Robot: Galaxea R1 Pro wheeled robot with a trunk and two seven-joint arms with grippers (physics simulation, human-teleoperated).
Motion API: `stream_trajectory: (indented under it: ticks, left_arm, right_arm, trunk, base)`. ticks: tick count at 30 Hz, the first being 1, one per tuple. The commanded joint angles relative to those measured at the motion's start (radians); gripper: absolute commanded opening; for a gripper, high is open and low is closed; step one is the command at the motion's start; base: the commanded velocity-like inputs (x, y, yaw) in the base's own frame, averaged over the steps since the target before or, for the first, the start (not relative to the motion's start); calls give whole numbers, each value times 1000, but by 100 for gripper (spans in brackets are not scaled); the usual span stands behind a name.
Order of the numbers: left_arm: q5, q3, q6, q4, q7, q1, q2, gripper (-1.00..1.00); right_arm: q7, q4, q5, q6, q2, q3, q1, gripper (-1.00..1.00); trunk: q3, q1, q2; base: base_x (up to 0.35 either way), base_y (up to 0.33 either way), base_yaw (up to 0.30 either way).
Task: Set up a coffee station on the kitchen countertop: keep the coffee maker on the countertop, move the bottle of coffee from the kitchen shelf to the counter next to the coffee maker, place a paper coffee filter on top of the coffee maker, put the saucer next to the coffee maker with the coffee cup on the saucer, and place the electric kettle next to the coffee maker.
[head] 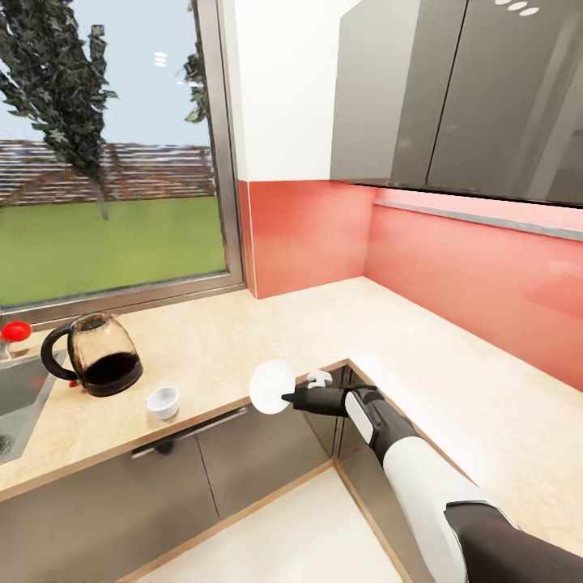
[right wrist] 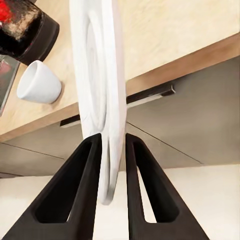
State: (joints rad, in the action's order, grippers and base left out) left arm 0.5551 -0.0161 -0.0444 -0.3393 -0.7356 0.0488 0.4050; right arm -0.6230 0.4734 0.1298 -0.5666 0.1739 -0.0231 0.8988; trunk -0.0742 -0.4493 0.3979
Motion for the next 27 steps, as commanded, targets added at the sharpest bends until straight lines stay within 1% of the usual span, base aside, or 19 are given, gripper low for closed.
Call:
stream_trajectory:
  ticks: [1,2,4,5,6,7,8,9,10,12,13,17,21,25,27]
  left_arm:
    - [-10,-3,41,41,0,1,-1,100]
    - [-22,-3,94,98,13,1,-2,100]
    - [-30,-4,155,173,58,1,-5,100]
    - [-34,-4,257,259,230,2,-29,100]
    - [-35,-4,270,266,284,2,-38,100]
    - [-35,-4,281,272,374,2,-56,100]
    - [-35,-4,285,274,433,2,-69,100]
    - [-41,-3,290,276,551,2,-95,100]
    - [-55,-3,291,277,631,2,-112,100]
    - [-84,-3,291,278,716,2,-128,100]
    - [-110,-4,290,279,763,2,-142,100]
    - [-134,-3,289,278,794,2,-158,100]
    - [-136,-2,288,278,796,2,-161,100]
    - [-136,-2,288,278,799,2,-161,100]
    - [-136,-3,288,278,800,2,-161,100]
  right_arm:
    - [0,0,11,-10,1,-3,1,-100]
    - [1,0,11,-10,1,-3,1,-100]
    - [1,0,11,-10,1,-2,1,-100]
    - [0,-4,11,-10,1,-1,1,-100]
    - [0,-6,11,-10,1,-1,1,-100]
    - [0,-9,11,-11,1,-1,1,-100]
    - [1,-10,11,-11,1,-1,1,-100]
    - [1,-11,10,-10,1,-1,1,-100]
    - [1,-11,10,-10,1,-1,1,-100]
    - [2,-11,11,-10,1,-1,1,-100]
    - [2,-11,11,-10,1,-1,1,-100]
    - [0,-12,11,-10,1,-1,1,-100]
    - [0,-10,11,-10,1,-1,1,-100]
    - [0,-6,11,-11,1,-1,1,-100]
    - [-1,-6,11,-10,1,-1,1,-100]
  trunk:
    - [-2,-1,2]
    - [-2,-1,2]
    - [-2,-1,2]
    - [-2,-1,2]
    - [-2,-1,2]
    - [-2,-1,2]
    - [-2,-1,2]
    - [-2,-1,2]
    - [-2,-1,2]
    - [-2,-1,2]
    - [-2,-1,2]
    - [-2,-1,2]
    - [-2,-1,2]
    - [-2,-1,2]
    - [-2,-1,2]
  base:
    - [0,0,166]
    - [0,0,221]
    - [0,0,248]
    - [0,0,274]
    - [0,0,275]
    - [0,0,277]
    - [0,0,277]
    - [0,0,278]
    - [0,0,278]
    - [0,0,278]
    - [0,0,278]
    - [0,0,278]
    - [0,0,241]
    - [-28,0,19]
    - [-188,0,3]
